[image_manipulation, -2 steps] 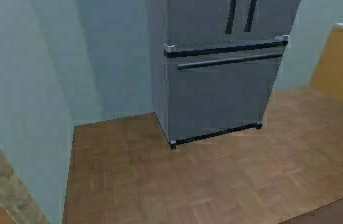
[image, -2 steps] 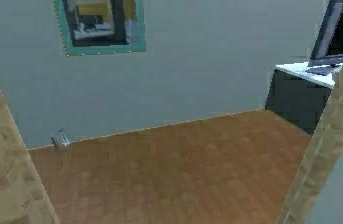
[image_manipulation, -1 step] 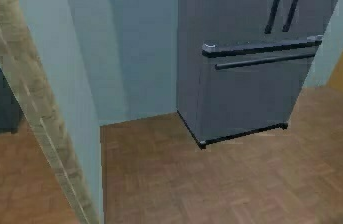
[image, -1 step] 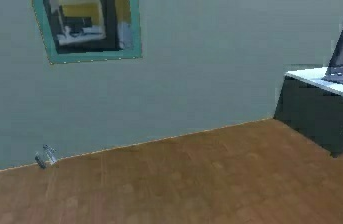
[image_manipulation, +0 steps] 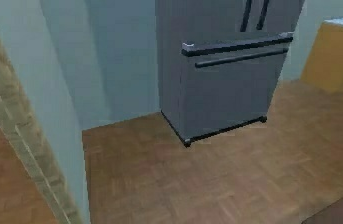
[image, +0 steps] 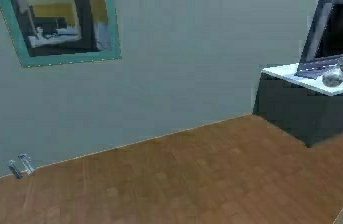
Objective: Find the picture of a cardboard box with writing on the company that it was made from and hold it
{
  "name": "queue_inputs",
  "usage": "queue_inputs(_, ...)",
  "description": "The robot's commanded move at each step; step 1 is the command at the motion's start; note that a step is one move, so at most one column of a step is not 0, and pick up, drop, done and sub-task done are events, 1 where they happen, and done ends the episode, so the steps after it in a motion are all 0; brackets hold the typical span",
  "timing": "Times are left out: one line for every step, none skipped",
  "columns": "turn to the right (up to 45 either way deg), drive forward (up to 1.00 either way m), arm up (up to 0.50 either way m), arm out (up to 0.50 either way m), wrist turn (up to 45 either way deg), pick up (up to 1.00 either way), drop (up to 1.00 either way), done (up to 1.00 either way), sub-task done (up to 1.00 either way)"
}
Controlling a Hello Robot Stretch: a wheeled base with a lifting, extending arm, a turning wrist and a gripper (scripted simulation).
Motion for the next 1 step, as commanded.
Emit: queue_inputs(0.0,0.35,0.0,0.0,0.0,0.0,0.0,0.0,0.0)
